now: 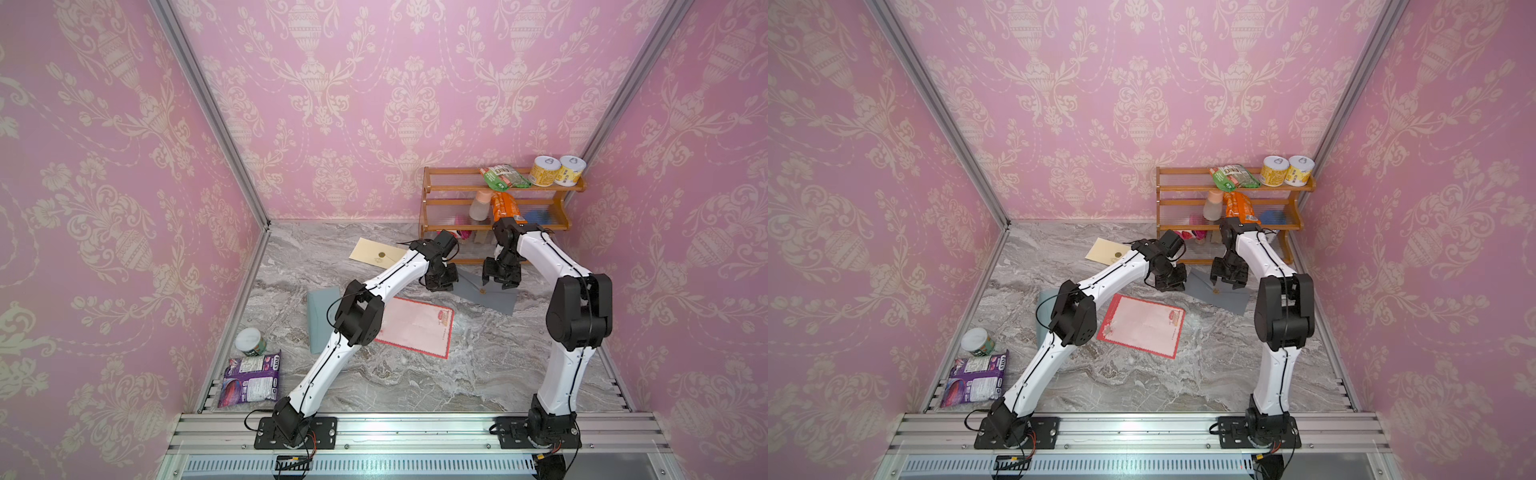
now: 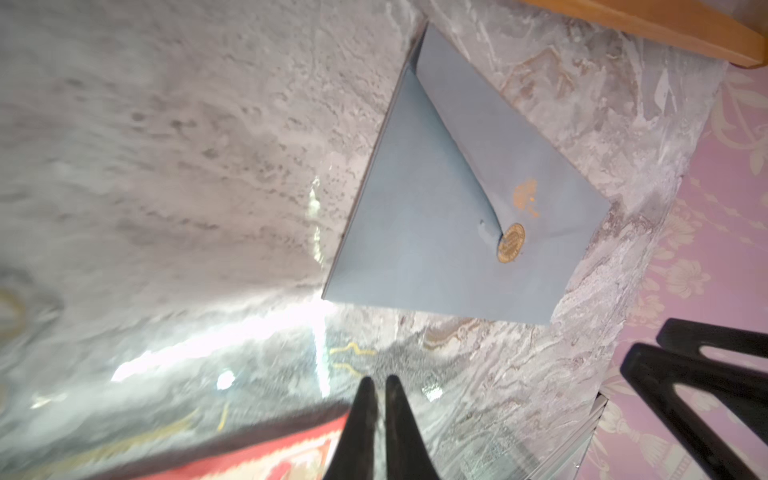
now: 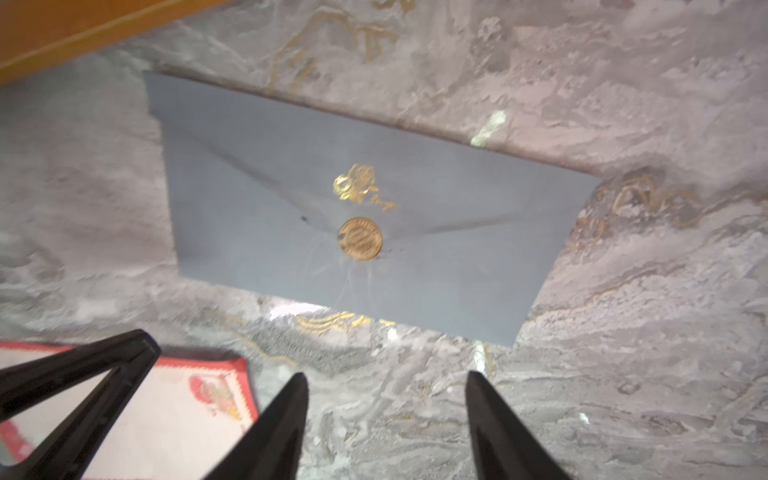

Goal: Fold the letter paper in half and place it into the envelope
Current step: Adjust the envelope flap on the envelope, then fold the letter paper at the center of the board.

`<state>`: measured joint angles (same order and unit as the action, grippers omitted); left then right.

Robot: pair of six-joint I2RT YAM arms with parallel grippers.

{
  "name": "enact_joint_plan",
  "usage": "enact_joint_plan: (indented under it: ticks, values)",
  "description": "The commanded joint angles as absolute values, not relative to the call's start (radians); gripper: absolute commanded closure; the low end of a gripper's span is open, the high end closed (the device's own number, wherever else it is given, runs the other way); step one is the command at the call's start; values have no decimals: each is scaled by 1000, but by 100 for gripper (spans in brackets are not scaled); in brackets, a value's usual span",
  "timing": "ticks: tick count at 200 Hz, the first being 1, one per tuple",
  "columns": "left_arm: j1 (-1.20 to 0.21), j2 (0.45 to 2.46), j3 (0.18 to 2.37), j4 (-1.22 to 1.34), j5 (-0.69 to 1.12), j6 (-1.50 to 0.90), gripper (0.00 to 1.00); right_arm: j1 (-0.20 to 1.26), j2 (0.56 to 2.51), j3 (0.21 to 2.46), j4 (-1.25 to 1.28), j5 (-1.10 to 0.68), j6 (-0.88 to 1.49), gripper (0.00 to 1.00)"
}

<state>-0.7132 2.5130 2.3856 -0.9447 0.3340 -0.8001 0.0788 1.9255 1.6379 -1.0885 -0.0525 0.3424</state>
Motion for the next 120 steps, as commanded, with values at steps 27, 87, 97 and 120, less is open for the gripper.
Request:
enact_joint_plan:
  ticks: [27, 87, 97, 120]
  values:
    - [-704, 2149, 2020, -1053, 126, -632, 99, 125, 1788, 1419, -1013, -375, 389, 0]
    - [-686, 1881, 1567, -979, 52, -674, 100, 213, 1748, 1210, -746, -605, 511, 0]
    - [-686, 1860, 1525, -973, 44, -677, 100, 229, 1763, 1198, -712, -620, 531, 0]
    - [-683, 1838, 1455, -969, 22, -672, 100, 255, 1813, 1198, -677, -626, 553, 0]
